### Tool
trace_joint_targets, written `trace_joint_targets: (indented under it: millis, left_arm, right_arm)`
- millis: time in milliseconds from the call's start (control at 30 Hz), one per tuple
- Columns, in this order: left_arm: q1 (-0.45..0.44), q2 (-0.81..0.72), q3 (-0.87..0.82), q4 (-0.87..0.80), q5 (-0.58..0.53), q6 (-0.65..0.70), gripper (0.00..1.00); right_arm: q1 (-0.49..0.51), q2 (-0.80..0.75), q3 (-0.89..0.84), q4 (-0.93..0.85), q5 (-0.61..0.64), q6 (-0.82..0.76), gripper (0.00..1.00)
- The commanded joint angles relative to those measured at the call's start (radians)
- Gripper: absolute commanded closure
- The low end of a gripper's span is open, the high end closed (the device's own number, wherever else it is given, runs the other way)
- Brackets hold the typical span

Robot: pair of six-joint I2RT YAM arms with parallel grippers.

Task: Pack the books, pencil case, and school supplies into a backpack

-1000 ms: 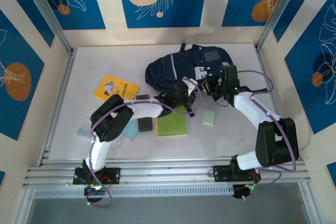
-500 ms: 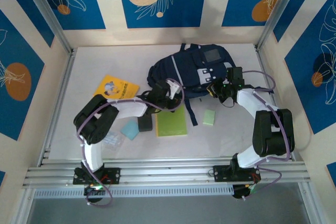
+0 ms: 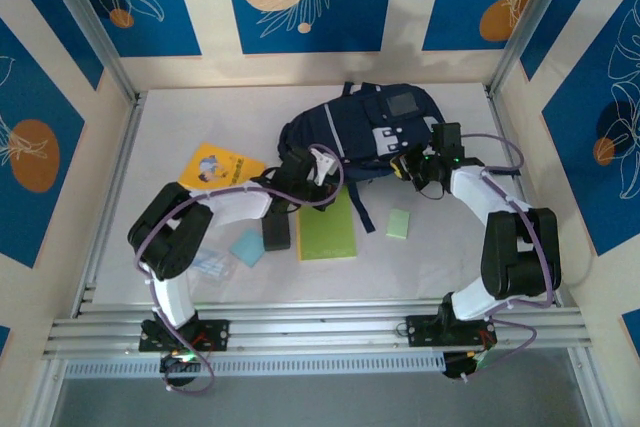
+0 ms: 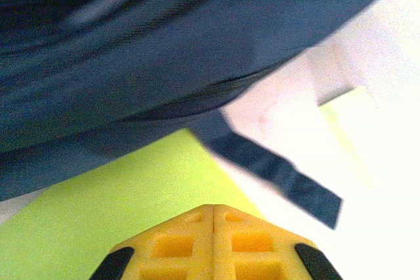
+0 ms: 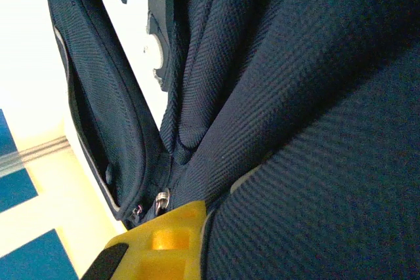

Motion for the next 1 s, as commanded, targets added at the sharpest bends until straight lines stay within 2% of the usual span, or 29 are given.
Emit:
trace_joint_targets:
  millis: [0,233,333,667,867,967]
  left_arm:
    - [-0.035,-0.028,0.028,0.071,0.007,0.003,0.94]
    - [-0.061,0.008,0.092,0.119,-0.024,0.043,0.61]
    - [-0.061,0.04,0.139,0.118,-0.042,0.067,0.55]
    - [-0.061,0.188,0.263,0.085,-0.213,0.067,0.59]
    - [-0.062,0.216,0.273,0.159,-0.354,0.022,0.59]
    - [-0.064,0.235,0.272,0.228,-0.409,0.012,0.66]
  right_arm:
    - [0.062,-0.074,0.035,0.028,0.005,0.16,1.0]
    - [0.127,-0.086,0.05,0.061,0.031,0.305,1.0]
    - [0.144,-0.07,0.055,0.088,0.009,0.339,1.0]
    - [0.185,-0.073,0.047,0.16,-0.02,0.434,1.0]
    - [0.207,-0.078,-0.019,0.256,-0.043,0.557,1.0]
    - [0.22,-0.09,-0.058,0.301,-0.045,0.624,1.0]
